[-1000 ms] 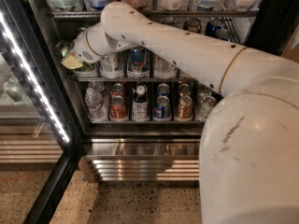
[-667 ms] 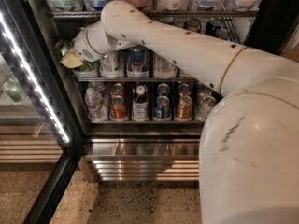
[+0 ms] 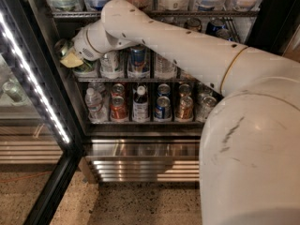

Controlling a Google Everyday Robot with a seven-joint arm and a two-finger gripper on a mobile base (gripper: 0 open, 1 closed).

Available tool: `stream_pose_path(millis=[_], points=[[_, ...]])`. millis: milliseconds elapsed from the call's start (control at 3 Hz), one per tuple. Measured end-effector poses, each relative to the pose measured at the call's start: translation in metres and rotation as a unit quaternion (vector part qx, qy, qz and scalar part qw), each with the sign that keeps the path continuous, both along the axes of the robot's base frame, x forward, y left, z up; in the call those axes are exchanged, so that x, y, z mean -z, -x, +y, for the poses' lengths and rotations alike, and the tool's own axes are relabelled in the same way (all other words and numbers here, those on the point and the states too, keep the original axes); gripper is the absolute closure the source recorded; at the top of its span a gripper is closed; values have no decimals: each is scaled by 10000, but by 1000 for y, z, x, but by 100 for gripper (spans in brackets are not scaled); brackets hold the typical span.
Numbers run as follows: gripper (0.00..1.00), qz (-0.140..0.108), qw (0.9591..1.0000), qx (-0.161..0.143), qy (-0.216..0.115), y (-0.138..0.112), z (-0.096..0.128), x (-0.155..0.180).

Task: Pick green can from middle shelf of fridge

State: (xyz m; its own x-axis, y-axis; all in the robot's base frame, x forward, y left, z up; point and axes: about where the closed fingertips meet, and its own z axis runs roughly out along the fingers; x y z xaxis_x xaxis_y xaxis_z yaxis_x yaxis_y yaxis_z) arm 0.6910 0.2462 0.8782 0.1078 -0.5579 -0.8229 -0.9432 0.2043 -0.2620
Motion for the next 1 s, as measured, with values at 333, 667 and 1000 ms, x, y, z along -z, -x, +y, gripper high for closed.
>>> stream_pose_path(millis=[333, 667, 1000], points=[[100, 16, 9996, -82, -286, 0, -6, -13], [100, -185, 9978, 10, -630, 9, -36, -43], [100, -240, 9951, 391, -881, 16, -74, -53]])
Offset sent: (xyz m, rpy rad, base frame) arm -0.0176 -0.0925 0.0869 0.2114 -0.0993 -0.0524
